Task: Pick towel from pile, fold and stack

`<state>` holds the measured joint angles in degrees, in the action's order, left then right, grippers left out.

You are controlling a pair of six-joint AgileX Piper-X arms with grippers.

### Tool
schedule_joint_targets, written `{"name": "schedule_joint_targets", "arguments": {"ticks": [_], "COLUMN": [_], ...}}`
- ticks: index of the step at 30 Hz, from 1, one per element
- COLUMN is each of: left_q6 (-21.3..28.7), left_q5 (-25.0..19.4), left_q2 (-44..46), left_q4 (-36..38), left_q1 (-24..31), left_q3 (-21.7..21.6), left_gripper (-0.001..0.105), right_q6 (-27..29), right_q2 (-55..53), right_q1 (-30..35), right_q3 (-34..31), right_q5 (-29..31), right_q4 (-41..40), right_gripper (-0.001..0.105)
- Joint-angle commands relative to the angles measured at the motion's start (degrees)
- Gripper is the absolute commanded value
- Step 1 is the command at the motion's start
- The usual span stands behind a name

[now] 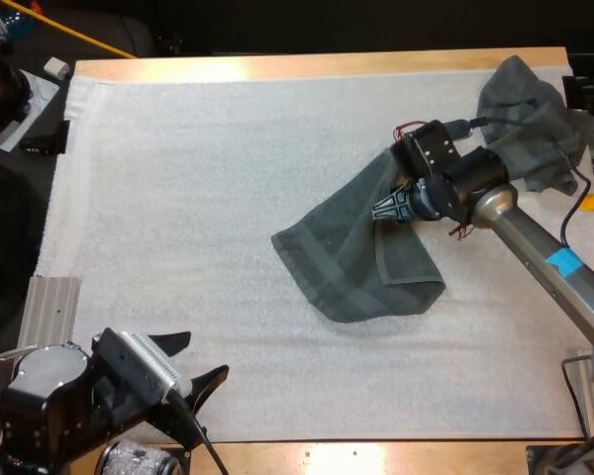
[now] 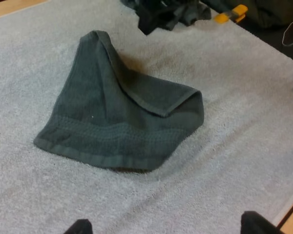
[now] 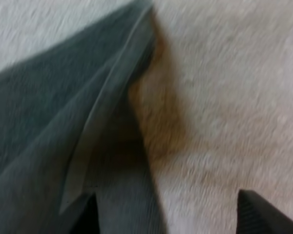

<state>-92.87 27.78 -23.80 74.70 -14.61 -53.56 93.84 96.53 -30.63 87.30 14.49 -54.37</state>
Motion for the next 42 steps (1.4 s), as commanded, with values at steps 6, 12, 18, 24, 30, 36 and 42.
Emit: {"name": "schedule_joint_targets", "arguments": {"ticks": [6,12,18,24,30,36,42], "left_q6": [0.2,0.0,0.0,-0.1,0.0,0.0,-0.3], "left_q5": [-0.1,-0.2,0.2,0.2,0.1,0.1,0.4], "left_q2": [-1.6,-2.0,-1.7,-1.7,-1.7,-1.9,-1.7], "left_q4": [-2.5,-2.4,-1.6,-1.2,-0.9,-0.7,-1.0], "left_q1": [-0.4,-0.4,-0.3,-0.3,-0.2,-0.2,-0.2], "left_q3": [0.0,0.0,-0.2,-0.2,-0.3,-0.2,-0.3], "left_gripper": [0.059,0.060,0.060,0.059,0.059,0.059,0.059], "right_q6": [-2.4,-4.2,-4.2,-4.9,-5.0,-5.9,-6.6], "right_q2": [-3.0,-3.4,-3.2,-2.0,0.9,3.8,4.5], "right_q1": [-5.0,-8.7,-8.1,-8.1,-8.1,-8.2,-8.1], "right_q3": [-6.1,-12.6,-16.1,-18.7,-18.6,-18.3,-18.6], "right_q5": [-4.8,-6.2,-8.7,-10.4,-9.8,-8.6,-10.1], "right_q4": [-2.5,0.6,1.2,3.7,4.4,5.4,7.7], "right_gripper": [0.054,0.056,0.054,0.054,0.054,0.054,0.054]}}
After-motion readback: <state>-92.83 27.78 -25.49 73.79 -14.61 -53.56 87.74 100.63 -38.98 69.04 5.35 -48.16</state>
